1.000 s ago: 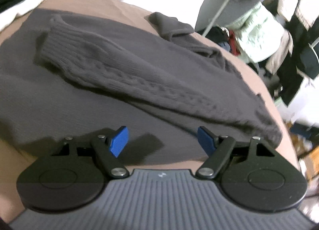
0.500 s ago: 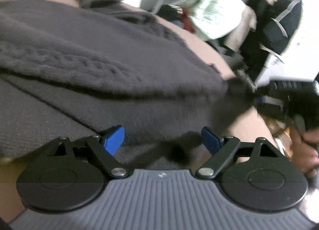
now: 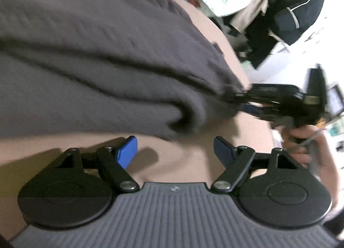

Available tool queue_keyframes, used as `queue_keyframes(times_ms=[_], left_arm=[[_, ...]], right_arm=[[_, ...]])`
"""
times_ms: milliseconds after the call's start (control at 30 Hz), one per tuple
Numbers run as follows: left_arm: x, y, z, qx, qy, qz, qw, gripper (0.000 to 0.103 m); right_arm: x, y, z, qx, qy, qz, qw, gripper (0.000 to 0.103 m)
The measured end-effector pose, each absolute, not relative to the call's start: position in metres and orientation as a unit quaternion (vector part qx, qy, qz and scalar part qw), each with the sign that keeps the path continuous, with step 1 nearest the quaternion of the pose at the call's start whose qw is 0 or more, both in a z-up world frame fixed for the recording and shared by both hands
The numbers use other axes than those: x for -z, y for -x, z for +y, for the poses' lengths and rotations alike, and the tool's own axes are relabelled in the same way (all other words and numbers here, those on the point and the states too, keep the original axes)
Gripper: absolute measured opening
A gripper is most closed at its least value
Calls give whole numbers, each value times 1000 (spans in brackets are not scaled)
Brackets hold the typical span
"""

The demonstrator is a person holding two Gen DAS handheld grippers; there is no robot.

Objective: Fold clothes

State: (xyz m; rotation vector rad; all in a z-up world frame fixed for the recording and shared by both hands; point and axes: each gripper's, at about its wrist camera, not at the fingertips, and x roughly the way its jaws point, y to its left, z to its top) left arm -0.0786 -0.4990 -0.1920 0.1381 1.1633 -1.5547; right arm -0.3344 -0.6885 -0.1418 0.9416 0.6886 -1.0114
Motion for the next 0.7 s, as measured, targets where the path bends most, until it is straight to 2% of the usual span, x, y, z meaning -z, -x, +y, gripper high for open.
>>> queue_keyframes(times_ms=[67, 167, 233, 267, 300, 333, 433, 567, 700], left_arm=[[178, 60, -495, 643, -59, 473, 599, 80], [163, 25, -486, 599, -35, 465, 651, 85], [162, 6, -480, 563, -25, 468, 681, 87], [162, -4, -476, 546, -23, 469, 694, 87], [162, -13, -473, 528, -22, 471, 706, 87], [163, -24, -467, 512, -17, 472, 717, 87], [169, -61, -443, 470, 13, 475, 744, 87], [177, -108, -416, 431, 80, 475, 763, 87], [183, -140, -436, 413, 106, 469, 774, 87]], right_arm=[[124, 333, -670, 486, -379, 301, 728, 51], [80, 312, -649, 430, -315, 245, 810, 51], [65, 282, -647, 375, -309, 226, 844, 51], [58, 267, -646, 346, -307, 217, 859, 54], [51, 252, -645, 317, -305, 208, 874, 63], [50, 230, -648, 295, -305, 221, 878, 66], [59, 170, -649, 264, -278, 283, 879, 66], [94, 149, -631, 251, -270, 309, 877, 66], [126, 150, -628, 217, -251, 378, 864, 66]])
